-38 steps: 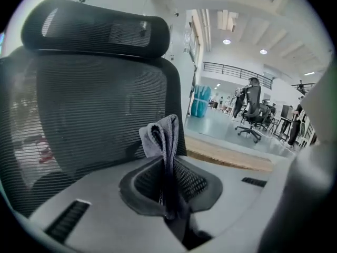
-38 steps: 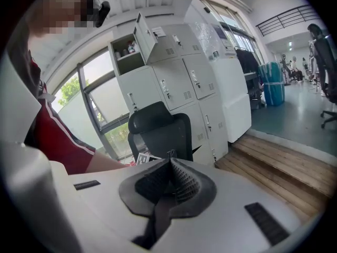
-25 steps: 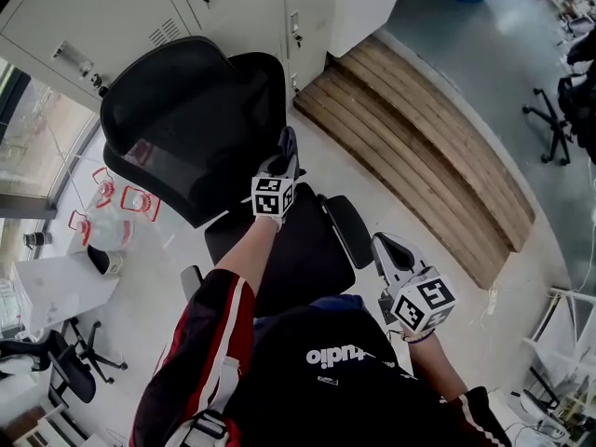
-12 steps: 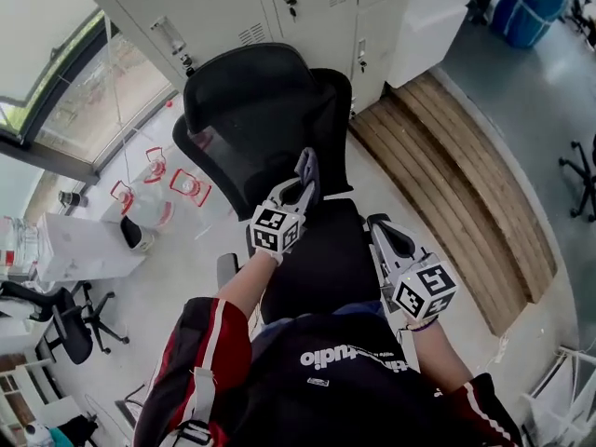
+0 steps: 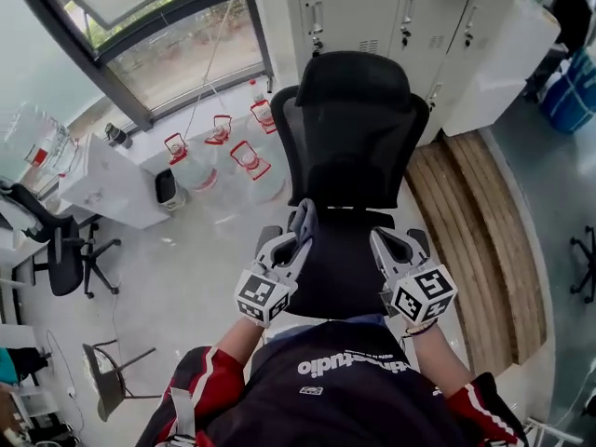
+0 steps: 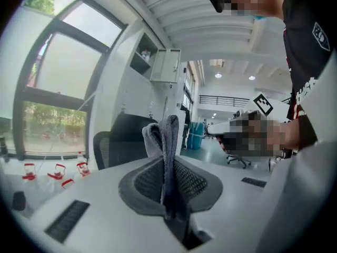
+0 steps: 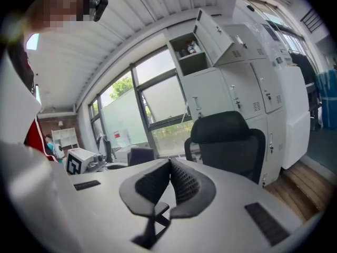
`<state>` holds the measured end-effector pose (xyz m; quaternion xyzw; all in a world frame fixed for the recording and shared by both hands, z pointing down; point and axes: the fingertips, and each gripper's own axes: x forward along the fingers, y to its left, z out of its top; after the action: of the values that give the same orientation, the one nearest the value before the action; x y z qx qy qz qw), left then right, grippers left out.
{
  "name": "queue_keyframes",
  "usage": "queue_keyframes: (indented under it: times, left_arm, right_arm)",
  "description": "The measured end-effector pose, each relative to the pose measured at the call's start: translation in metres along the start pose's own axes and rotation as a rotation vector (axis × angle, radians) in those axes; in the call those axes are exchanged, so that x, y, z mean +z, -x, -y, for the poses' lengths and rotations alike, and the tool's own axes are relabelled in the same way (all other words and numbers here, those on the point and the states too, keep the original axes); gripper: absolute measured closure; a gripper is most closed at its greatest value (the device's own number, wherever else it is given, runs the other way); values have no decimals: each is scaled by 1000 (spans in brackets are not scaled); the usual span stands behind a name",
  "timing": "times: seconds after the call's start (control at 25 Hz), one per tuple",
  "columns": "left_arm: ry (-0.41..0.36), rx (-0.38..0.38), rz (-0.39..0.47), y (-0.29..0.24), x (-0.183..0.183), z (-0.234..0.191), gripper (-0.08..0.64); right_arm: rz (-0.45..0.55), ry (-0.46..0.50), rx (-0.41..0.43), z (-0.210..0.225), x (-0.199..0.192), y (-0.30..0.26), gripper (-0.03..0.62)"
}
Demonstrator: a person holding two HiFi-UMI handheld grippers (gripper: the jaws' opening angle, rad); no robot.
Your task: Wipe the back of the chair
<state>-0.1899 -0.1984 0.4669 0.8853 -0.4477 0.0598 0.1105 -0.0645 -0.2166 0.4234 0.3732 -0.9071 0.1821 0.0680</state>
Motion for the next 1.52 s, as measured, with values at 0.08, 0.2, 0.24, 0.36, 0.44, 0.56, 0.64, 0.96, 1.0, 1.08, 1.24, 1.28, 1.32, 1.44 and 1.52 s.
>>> queue_keyframes:
  times: [0.08,0.2,0.24,0.36,0.44,0.56,0.64,0.96,1.0,1.08,1.24,1.28,1.32,1.44,1.52]
  left_arm:
    - [12,22,11,56,-3,6,506]
    - [2,46,44,124,0,19,506]
    - [-1,51,61,143,2,26,506]
    - [-16,52,96,188,4,56,506]
    - [-24,50,110,209,5,74,506]
    - [5,60,135,240,7,97,506]
    - [24,67,142,257,7,112,506]
    - [74,56,175,303,7,199,506]
    - [80,56,172,308,3,214,506]
    - [78,63,161,318,-5,247,506]
    - [66,60,150,338,-16,319,506]
    - [60,56,144,342,-19,337,506]
    - [57,53,138,347,-23,354,505]
    - [70,43,123,362,-35,403,506]
    - [73,33,122,372,-42,436,506]
  right_arm:
    - [-3,17,16,-49,-9,9,577]
    - [-3,35,20,-112,-20,31,577]
    - [-1,35,20,-129,-24,41,577]
    - [5,29,15,-166,-40,77,577]
    - [8,35,8,-183,-46,100,577]
    - [17,42,0,-205,-49,133,577]
    - [25,43,-4,-215,-51,152,577]
    - [65,53,-6,-230,-72,245,577]
    - [63,51,-9,-230,-79,261,577]
    - [58,53,-18,-229,-95,294,577]
    - [61,75,-25,-233,-115,361,577]
    - [66,70,-24,-236,-120,378,577]
    - [73,61,-23,-239,-125,394,577]
    - [92,41,-19,-251,-141,441,577]
    - [102,32,-19,-259,-154,473,577]
